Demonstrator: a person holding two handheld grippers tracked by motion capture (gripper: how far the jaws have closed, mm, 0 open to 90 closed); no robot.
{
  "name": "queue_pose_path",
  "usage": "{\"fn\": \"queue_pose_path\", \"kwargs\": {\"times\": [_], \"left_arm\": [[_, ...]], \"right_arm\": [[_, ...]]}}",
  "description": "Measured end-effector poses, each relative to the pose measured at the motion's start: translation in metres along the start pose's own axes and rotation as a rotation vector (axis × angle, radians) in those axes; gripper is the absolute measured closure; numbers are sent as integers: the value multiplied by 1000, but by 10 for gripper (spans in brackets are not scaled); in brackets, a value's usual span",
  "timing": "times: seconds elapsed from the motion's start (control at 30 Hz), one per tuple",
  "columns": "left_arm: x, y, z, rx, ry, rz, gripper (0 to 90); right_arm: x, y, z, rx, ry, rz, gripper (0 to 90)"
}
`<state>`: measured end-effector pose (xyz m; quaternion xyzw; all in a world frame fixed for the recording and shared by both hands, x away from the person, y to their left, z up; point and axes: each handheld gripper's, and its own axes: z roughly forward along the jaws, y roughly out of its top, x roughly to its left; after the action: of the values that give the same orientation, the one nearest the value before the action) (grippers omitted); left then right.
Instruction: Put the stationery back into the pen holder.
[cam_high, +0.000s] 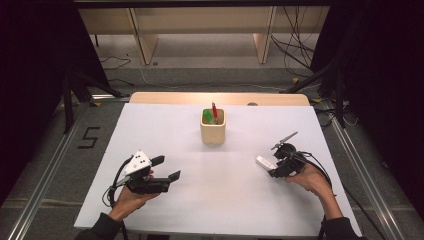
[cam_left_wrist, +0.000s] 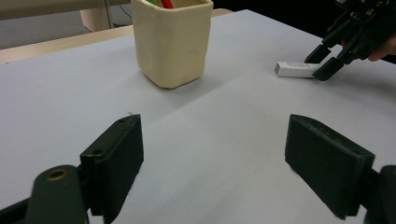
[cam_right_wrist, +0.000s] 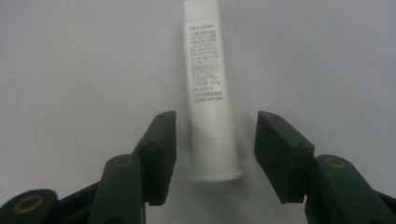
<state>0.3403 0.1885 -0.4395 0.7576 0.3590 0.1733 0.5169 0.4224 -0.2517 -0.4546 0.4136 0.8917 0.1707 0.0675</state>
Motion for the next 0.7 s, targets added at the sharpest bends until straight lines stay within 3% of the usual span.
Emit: {"fn": "queue_pose_path", "kwargs": {"times": [0.7], "left_arm": [[0,1,0,4,-1,5,192]], "right_arm": [[1,3,3,50,-15,-18,607]]}}
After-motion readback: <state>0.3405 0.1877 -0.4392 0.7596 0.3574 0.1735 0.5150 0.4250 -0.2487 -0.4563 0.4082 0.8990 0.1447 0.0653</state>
